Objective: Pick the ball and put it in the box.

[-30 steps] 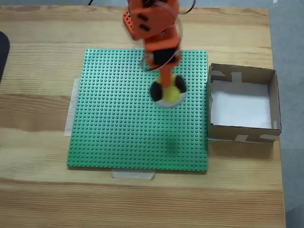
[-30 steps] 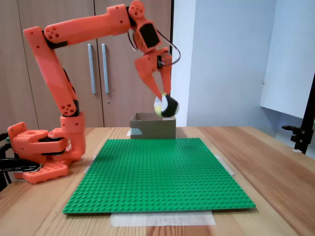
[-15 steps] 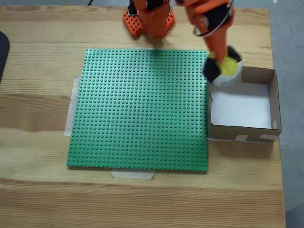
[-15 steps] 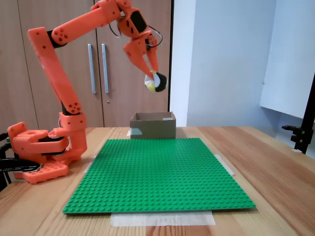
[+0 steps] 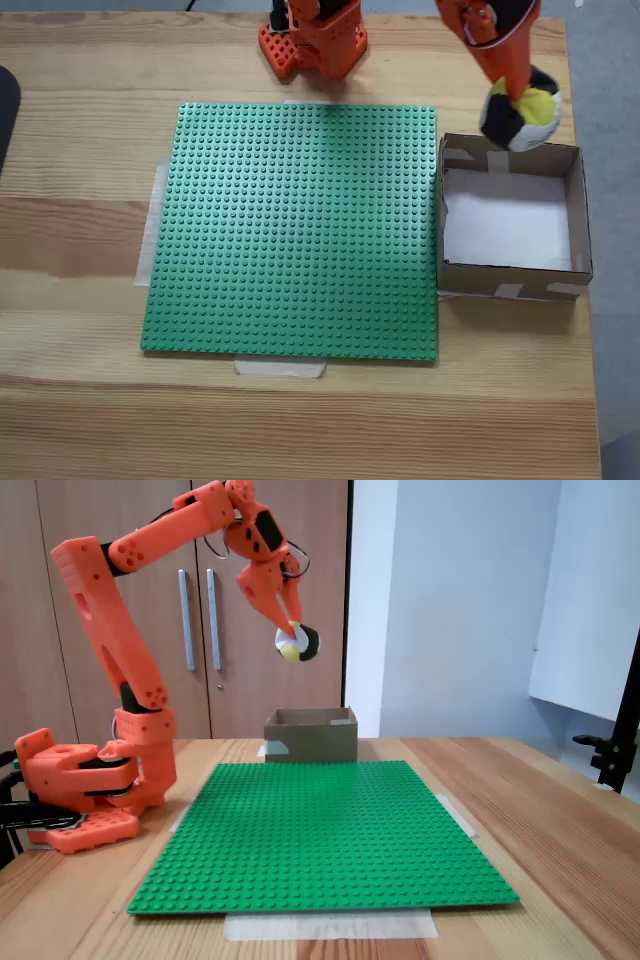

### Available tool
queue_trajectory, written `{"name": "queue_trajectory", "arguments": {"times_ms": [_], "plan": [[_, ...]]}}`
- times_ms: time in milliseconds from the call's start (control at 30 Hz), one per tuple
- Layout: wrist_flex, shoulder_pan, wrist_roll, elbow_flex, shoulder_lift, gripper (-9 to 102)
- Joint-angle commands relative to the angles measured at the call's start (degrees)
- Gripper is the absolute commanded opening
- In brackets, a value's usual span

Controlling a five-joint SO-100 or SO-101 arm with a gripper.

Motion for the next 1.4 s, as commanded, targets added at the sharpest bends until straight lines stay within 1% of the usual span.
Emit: {"name": "queue_trajectory", "arguments": {"times_ms": [0, 267, 500, 767, 933, 1167, 1367], "plan": [[-2.6, -0.5, 0.4, 0.5, 3.7, -1], [-7.6, -0.2, -0.1, 5.4, 2.7, -1], [-9.7, 0.8, -0.5, 4.7, -4.5, -1], [-7.7, 1.0, -0.3, -5.5, -17.6, -1], [-7.2, 0.8, -0.6, -9.1, -22.6, -1], [-7.3, 0.6, 0.3, -9.4, -26.3, -1], [-9.1, 0.9, 1.2, -5.5, -26.5, -1]]}}
